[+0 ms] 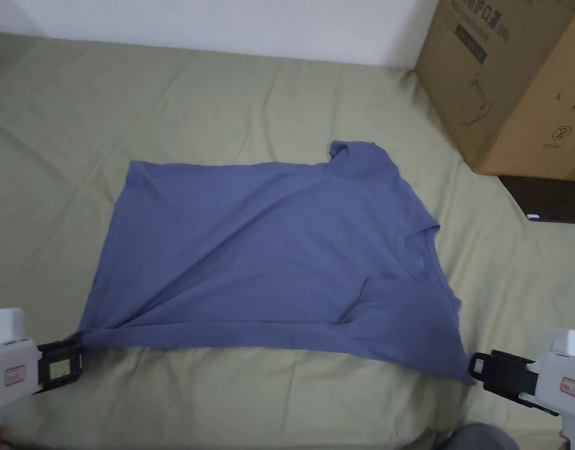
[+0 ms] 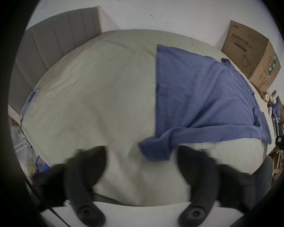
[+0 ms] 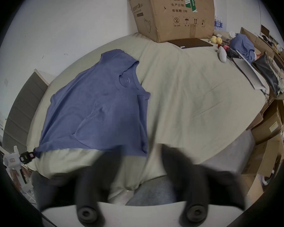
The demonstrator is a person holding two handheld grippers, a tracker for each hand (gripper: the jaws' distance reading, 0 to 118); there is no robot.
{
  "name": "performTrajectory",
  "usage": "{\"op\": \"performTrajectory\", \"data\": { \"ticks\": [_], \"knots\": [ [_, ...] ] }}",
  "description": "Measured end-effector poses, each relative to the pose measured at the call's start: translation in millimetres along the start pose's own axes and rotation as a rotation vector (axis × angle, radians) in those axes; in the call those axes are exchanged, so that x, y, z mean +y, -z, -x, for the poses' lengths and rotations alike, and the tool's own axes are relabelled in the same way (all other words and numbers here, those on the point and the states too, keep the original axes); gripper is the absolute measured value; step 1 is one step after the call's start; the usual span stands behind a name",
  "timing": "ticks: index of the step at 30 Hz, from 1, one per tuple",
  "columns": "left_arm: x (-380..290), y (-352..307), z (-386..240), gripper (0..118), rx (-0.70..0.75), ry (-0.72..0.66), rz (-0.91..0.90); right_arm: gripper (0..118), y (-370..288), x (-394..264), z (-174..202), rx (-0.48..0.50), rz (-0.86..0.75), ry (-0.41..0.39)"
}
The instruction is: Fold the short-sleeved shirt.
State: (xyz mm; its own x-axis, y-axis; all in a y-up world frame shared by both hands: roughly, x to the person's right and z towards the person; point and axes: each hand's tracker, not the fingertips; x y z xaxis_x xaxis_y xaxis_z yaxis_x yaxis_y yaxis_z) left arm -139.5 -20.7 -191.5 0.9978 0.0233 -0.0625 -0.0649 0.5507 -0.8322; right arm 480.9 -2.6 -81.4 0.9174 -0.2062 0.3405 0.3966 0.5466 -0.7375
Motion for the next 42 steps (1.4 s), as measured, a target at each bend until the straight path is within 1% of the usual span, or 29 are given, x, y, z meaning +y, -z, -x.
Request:
{"op": "performTrajectory", "data": {
  "ticks": [1, 2, 4, 6, 8, 9, 10, 12, 13, 14, 16, 18, 19, 20, 21, 22, 23, 24, 25, 26, 27, 30, 35, 36, 38, 39, 41, 42],
  "knots": [
    [2.0, -5.7, 6.2, 113, 0.016, -0.01, -0.015, 105, -3.7, 3.3, 0.4, -0.019, 0.002, -0.019],
    [5.5, -12.7, 11.6, 115, 0.025, -0.033, -0.059, 106, -18.4, 2.7, 6.4, -0.048, -0.007, -0.044],
    [15.5, -33.3, 18.9, 115, -0.01, -0.08, -0.131, 106, -41.3, 11.9, 15.5, -0.064, -0.101, -0.122],
    [28.1, -53.9, 15.6, 115, -0.022, -0.089, -0.225, 106, -55.5, 25.8, 25.2, -0.096, -0.174, -0.173],
    [37.8, -79.0, 0.3, 115, -0.032, -0.05, -0.354, 106, -80.2, 32.7, 44.5, -0.07, -0.318, -0.245],
    [41.8, -87.9, -7.6, 115, -0.035, -0.035, -0.403, 106, -90.7, 34.6, 55.8, -0.062, -0.379, -0.266],
    [45.7, -97.1, -16.5, 115, -0.048, -0.019, -0.456, 106, -101.2, 35.8, 67.9, -0.05, -0.45, -0.279],
    [47.4, -109.7, -33.1, 115, -0.077, -0.013, -0.532, 108, -112.2, 30.2, 83.3, -0.019, -0.57, -0.267],
    [47.3, -115.4, -41.6, 115, -0.086, -0.014, -0.576, 108, -116.0, 27.2, 92.0, -0.012, -0.614, -0.263],
    [46.2, -119.0, -49.0, 115, -0.083, -0.019, -0.612, 108, -117.4, 25.3, 103.0, -0.009, -0.638, -0.278],
    [41.8, -120.2, -59.9, 116, -0.087, -0.008, -0.661, 107, -116.0, 17.3, 116.9, -0.023, -0.691, -0.307],
    [35.4, -123.0, -71.7, 115, -0.087, 0.023, -0.697, 102, -112.9, 13.0, 129.7, 0.0, -0.695, -0.343],
    [31.7, -122.1, -76.3, 112, -0.075, 0.027, -0.713, 89, -110.7, 9.4, 134.2, 0.011, -0.694, -0.349],
    [28.6, -120.3, -78.6, 107, -0.081, 0.03, -0.726, 77, -108.9, 6.0, 138.1, 0.014, -0.692, -0.347],
    [26.5, -120.8, -81.6, 107, -0.08, 0.034, -0.722, 72, -107.8, 3.2, 141.4, 0.017, -0.693, -0.347],
    [23.7, -121.8, -85.3, 103, -0.085, 0.041, -0.723, 72, -103.8, 3.0, 140.7, 0.029, -0.69, -0.335],
    [21.0, -122.0, -88.2, 86, -0.087, 0.059, -0.724, 45, -102.2, 2.1, 140.9, 0.043, -0.688, -0.324],
    [19.5, -119.2, -89.5, 63, -0.08, 0.076, -0.717, 15, -100.4, 2.0, 141.8, 0.045, -0.684, -0.316],
    [17.9, -118.1, -91.9, 27, -0.065, 0.1, -0.695, 0, -98.3, 1.9, 142.5, 0.035, -0.684, -0.302],
    [16.5, -117.5, -91.7, 8, -0.071, 0.104, -0.689, 0, -97.8, -0.3, 142.6, 0.034, -0.684, -0.296],
    [15.2, -117.6, -90.4, 0, -0.084, 0.102, -0.683, 0, -98.1, -0.7, 141.9, 0.045, -0.676, -0.303],
    [16.2, -113.9, -86.5, 0, -0.122, 0.074, -0.643, 0, -95.7, -2.4, 143.5, 0.044, -0.668, -0.308],
    [19.5, -110.9, -83.2, 0, -0.097, 0.077, -0.623, 0, -92.2, -2.5, 142.6, 0.068, -0.646, -0.285],
    [22.0, -110.3, -82.5, 0, -0.084, 0.074, -0.601, 0, -91.5, -3.2, 143.2, 0.067, -0.646, -0.286],
    [36.6, -102.8, -74.2, 2, -0.06, 0.07, -0.496, 0, -89.7, -1.5, 143.4, 0.062, -0.641, -0.293],
    [42.8, -97.3, -67.5, 13, -0.077, 0.046, -0.463, 0, -88.8, -1.6, 143.3, 0.061, -0.639, -0.294],
    [54.6, -86.0, -54.3, 69, -0.102, -0.008, -0.373, 0, -86.3, -1.3, 142.5, 0.061, -0.633, -0.29],
    [61.0, -79.4, -47.3, 92, -0.103, -0.025, -0.308, 0, -85.9, 0.0, 142.3, 0.06, -0.63, -0.288]
  ]
}}
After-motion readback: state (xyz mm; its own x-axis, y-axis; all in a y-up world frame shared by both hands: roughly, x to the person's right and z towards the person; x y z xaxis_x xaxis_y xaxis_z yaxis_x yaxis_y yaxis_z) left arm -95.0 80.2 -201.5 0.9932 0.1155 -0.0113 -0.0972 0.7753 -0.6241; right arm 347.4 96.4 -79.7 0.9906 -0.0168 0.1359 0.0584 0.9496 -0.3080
